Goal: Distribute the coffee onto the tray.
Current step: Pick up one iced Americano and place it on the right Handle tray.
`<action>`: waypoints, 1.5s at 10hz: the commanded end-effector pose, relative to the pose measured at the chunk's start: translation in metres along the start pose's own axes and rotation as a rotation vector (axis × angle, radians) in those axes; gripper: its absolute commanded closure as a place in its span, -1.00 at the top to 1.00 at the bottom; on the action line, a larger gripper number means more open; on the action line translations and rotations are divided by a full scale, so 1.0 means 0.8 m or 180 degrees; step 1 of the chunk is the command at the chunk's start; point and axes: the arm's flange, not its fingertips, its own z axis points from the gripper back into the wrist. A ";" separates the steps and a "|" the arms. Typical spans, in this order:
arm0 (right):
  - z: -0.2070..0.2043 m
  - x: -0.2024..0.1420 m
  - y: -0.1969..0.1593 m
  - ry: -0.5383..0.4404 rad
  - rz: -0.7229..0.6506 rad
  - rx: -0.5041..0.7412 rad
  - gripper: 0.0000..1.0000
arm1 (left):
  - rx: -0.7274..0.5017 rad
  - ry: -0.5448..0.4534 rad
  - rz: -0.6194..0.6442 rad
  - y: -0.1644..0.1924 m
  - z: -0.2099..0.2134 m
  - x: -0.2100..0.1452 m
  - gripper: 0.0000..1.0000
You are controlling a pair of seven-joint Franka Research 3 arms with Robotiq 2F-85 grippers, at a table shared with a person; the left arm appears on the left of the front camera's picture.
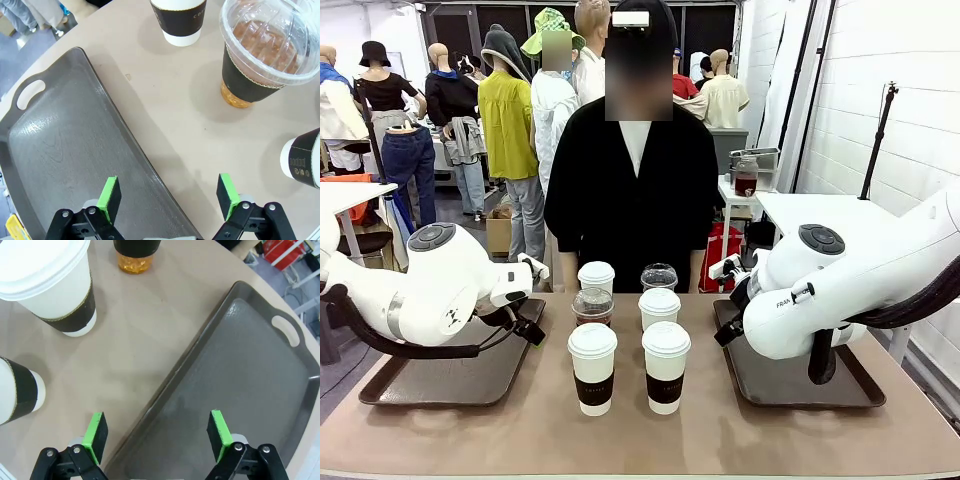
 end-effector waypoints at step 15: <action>0.144 0.014 -0.001 -0.0299 0.0238 0.0249 1.00 | 0.0028 -0.0124 -0.0064 -0.017 0.150 0.034 1.00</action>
